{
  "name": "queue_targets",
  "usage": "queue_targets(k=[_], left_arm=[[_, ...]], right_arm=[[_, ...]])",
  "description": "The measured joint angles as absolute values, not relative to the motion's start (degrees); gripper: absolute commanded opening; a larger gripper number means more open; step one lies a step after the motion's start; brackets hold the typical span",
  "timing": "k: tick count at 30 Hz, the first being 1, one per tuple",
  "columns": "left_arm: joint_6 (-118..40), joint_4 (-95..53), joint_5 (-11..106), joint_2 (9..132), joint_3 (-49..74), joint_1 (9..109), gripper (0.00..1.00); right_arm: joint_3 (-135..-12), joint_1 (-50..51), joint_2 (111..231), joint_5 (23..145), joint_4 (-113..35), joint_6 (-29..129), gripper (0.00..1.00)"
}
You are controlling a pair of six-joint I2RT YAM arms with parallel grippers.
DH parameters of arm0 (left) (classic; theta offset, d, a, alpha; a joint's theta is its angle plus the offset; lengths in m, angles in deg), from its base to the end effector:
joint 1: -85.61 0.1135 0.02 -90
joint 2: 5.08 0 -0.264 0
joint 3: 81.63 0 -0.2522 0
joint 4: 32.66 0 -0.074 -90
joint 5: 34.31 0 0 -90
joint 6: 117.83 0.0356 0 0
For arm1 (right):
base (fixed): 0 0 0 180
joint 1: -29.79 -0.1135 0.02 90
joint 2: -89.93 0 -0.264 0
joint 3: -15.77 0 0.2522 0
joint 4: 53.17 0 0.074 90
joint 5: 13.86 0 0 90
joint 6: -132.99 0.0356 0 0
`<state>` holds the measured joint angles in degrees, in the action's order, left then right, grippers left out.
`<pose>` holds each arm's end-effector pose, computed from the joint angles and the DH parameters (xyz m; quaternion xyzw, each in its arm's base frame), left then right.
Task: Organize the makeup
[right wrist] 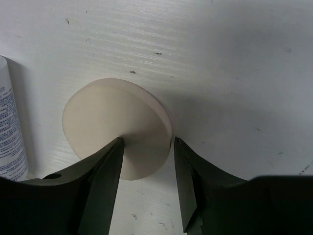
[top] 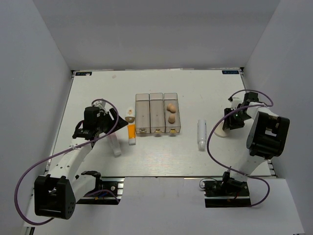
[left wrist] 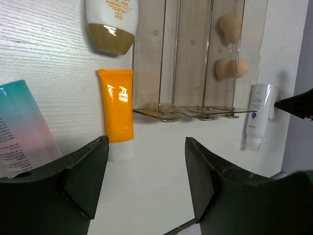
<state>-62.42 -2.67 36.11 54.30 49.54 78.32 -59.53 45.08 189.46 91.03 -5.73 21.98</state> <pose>0.2119 -0.0391 0.2246 -0.1421 0.8866 -0.2916 0.3298 0.3186 -0.0776 0.1674 -0.0695 0.9767 0.0724 0.1899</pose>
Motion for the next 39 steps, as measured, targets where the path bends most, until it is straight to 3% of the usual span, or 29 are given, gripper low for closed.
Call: queue_targets(k=[4, 10, 13, 21, 27, 33, 39], left_arm=[[-62.83, -2.58, 36.14, 53.18, 50.13, 78.34, 0.73], [-63.27, -1.86, 36.55, 51.04, 50.39, 78.34, 0.73], [-63.49, -1.14, 36.86, 50.17, 50.39, 78.34, 0.73], [-63.93, -0.83, 37.03, 49.42, 50.39, 78.34, 0.73], [-63.93, -0.81, 37.01, 49.44, 50.39, 78.34, 0.73], [-63.90, -0.46, 37.03, 49.44, 50.39, 78.34, 0.73], [-63.90, 1.00, 37.47, 48.59, 50.42, 78.34, 0.73]], right_arm=[[-59.95, 45.14, 190.84, 91.51, -5.82, 21.35, 0.49], [-61.15, 45.17, 192.43, 92.87, -5.14, 20.49, 0.10], [-62.79, 45.17, 193.05, 93.83, -3.35, 20.10, 0.00], [-75.40, 43.59, 193.26, 105.39, -0.16, 20.06, 0.00], [-79.86, 33.78, 189.31, 110.77, -0.88, 21.21, 0.00], [-82.33, 19.64, 189.44, 107.38, -3.64, 24.60, 0.00], [-88.45, 13.30, 194.64, 99.71, -5.87, 26.77, 0.00]])
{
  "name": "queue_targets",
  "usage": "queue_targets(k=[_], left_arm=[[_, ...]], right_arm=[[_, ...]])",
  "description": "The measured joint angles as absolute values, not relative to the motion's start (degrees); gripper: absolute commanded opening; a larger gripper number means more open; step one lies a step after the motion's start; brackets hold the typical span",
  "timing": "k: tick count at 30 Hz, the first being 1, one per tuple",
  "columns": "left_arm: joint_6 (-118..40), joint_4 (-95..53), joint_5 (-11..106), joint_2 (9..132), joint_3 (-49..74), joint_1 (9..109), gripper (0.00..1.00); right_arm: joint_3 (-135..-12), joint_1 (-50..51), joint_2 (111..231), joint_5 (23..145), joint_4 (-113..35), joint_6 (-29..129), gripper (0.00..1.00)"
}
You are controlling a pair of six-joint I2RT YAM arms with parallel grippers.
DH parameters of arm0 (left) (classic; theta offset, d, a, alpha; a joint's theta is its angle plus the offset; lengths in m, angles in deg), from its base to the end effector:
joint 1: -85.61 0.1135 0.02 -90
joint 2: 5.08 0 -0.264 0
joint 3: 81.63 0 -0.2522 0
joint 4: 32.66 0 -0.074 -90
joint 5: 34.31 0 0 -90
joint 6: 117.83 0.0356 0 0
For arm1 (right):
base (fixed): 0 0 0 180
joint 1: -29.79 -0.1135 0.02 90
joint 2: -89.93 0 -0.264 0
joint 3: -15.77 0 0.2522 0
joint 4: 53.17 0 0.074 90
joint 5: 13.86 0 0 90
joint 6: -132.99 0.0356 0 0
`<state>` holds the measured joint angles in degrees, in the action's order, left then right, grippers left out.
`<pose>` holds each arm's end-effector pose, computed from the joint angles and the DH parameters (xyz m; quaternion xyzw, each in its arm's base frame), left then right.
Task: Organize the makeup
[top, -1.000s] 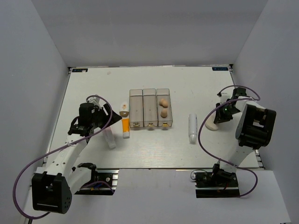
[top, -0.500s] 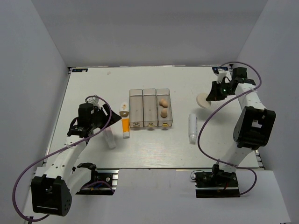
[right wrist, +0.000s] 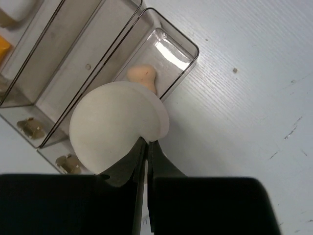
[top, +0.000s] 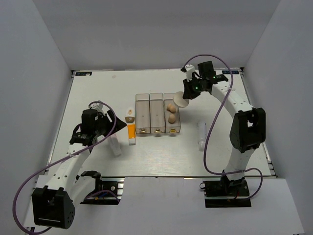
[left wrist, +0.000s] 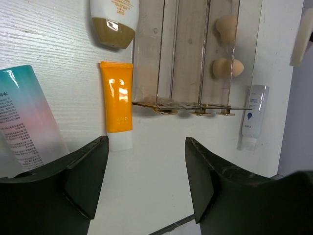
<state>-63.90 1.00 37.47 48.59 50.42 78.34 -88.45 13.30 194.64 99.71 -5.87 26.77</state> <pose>0.1949 -0.0361 0.2326 -0.1564 0.8814 -0.2889 0.3394 0.3899 0.1303 0.2877 -0.3277 0.8556 0.1914 0.3520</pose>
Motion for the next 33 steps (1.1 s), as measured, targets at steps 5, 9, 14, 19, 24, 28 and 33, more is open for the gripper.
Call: queue_targets(k=[5, 9, 14, 19, 24, 28, 33], left_arm=[[-64.10, 1.53, 38.10, 46.91, 50.42, 78.34, 0.73], [-64.32, 1.90, 38.41, 46.32, 50.46, 78.34, 0.73], [-64.32, 2.73, 38.69, 46.19, 50.46, 78.34, 0.73], [-64.30, 3.89, 38.93, 45.90, 50.46, 78.34, 0.73], [-64.30, 4.59, 39.41, 45.20, 50.46, 78.34, 0.73], [-64.32, 4.63, 39.85, 45.12, 50.50, 78.34, 0.73], [-64.34, 4.57, 39.92, 45.23, 50.50, 78.34, 0.74]], right_arm=[[-89.85, 10.35, 197.70, 94.59, -7.02, 27.82, 0.00], [-90.90, 7.92, 200.08, 91.58, -7.46, 28.38, 0.00], [-94.64, 5.06, 204.52, 88.26, -8.23, 29.13, 0.00], [-95.40, 3.38, 206.18, 85.06, -9.01, 29.15, 0.00], [-95.40, 2.85, 206.82, 82.18, -9.41, 29.13, 0.00], [-95.40, 2.87, 206.82, 79.82, -9.65, 29.08, 0.00], [-95.40, 2.87, 207.01, 77.11, -9.82, 29.04, 0.00]])
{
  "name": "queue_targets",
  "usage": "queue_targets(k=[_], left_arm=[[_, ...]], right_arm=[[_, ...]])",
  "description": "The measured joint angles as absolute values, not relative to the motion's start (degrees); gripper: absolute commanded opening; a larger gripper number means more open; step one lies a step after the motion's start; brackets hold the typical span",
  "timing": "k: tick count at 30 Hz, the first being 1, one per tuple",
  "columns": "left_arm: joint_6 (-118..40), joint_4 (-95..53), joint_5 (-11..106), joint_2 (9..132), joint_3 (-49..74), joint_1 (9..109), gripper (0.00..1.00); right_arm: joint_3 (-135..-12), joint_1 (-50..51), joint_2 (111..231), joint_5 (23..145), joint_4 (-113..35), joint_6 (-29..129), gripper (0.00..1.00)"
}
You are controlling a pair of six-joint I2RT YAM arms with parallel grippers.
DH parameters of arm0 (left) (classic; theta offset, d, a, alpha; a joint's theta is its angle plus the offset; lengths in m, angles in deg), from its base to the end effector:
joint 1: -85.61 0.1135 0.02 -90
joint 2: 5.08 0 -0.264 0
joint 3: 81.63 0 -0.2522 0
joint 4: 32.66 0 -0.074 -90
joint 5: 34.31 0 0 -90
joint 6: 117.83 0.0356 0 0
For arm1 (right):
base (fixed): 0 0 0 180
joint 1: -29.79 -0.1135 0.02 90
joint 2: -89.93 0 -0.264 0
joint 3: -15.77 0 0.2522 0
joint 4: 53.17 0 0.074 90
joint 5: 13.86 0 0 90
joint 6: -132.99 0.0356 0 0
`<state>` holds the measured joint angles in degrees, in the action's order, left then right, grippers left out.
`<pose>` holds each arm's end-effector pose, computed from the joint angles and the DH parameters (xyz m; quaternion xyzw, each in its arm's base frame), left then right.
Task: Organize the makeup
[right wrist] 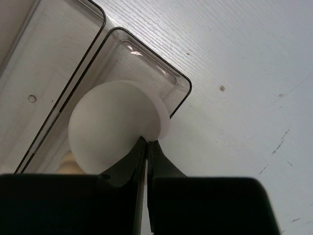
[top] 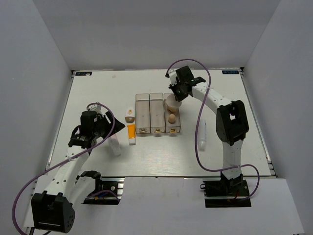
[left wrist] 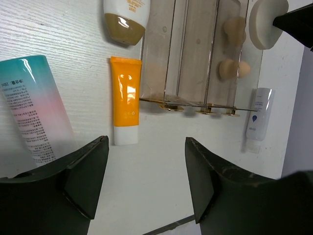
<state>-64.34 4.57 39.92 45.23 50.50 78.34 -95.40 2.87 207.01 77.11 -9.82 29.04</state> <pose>0.1840 -0.0332 0.2368 -0.1698 0.8822 -0.2722 0.3445 0.4122 0.2100 0.2396 -0.3301 0.8774 0.0472 0.3449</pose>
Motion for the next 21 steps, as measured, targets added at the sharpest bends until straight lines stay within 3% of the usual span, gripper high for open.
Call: queue_targets(k=[9, 13, 21], left_arm=[[-64.32, 4.43, 39.92, 46.36, 50.50, 78.34, 0.73], [-64.32, 4.43, 40.00, 46.36, 50.50, 78.34, 0.73], [-64.32, 4.43, 40.03, 46.36, 50.50, 78.34, 0.73]], right_arm=[[-97.00, 2.37, 209.35, 75.36, -9.67, 29.08, 0.00], [-97.70, 1.80, 209.37, 75.21, -9.63, 29.13, 0.10], [-98.07, 0.71, 209.42, 75.21, -9.58, 29.19, 0.21]])
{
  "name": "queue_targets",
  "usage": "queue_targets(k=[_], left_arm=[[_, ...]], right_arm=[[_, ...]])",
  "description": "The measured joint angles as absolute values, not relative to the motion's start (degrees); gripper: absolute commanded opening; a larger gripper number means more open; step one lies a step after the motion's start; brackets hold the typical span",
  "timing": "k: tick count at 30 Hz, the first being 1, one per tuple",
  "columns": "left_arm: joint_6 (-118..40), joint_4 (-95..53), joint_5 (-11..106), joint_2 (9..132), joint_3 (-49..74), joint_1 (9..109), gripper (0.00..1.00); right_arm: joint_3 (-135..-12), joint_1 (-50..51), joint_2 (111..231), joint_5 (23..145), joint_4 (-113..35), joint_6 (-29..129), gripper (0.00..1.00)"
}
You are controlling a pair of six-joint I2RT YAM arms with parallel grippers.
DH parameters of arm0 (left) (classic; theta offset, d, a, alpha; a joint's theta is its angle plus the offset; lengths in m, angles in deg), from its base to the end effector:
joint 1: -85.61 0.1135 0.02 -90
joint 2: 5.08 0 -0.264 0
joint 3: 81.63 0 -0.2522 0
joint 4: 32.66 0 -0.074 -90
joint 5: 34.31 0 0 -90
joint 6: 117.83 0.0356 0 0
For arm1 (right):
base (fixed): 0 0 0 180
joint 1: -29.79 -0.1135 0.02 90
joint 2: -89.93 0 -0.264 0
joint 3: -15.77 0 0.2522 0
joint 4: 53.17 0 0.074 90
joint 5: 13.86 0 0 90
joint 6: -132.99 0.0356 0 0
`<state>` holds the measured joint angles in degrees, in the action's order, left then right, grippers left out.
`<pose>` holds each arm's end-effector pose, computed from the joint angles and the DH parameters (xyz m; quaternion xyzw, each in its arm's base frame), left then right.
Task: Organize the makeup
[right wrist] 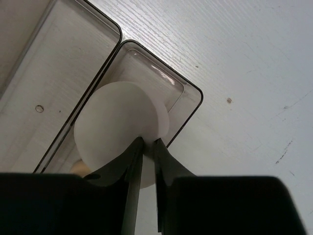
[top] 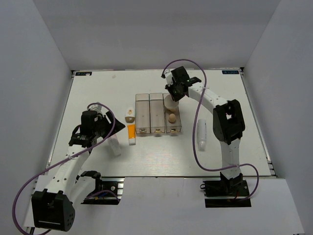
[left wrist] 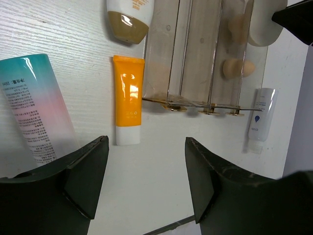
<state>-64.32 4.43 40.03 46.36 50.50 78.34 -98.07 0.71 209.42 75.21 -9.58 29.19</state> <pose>0.1866 -0.0335 0.2337 -0.1721 0.8855 -0.2690 0.3376 0.4132 0.2291 0.2355 -0.3400 0.8735 0.0388 0.3462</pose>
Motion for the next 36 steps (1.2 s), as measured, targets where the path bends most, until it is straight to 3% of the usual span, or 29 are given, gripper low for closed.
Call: queue_targets(k=[7, 14, 36], left_arm=[[-64.32, 4.48, 40.05, 46.32, 50.50, 78.34, 0.73], [-64.32, 4.48, 40.05, 46.12, 50.50, 78.34, 0.74], [-64.91, 8.13, 41.82, 46.03, 50.48, 78.34, 0.74]], right_arm=[[-98.07, 0.45, 209.55, 75.01, -9.58, 29.02, 0.44], [-98.07, 0.32, 209.57, 75.86, -9.52, 29.13, 0.56], [-94.20, 1.50, 200.65, 81.52, -10.94, 30.20, 0.63]])
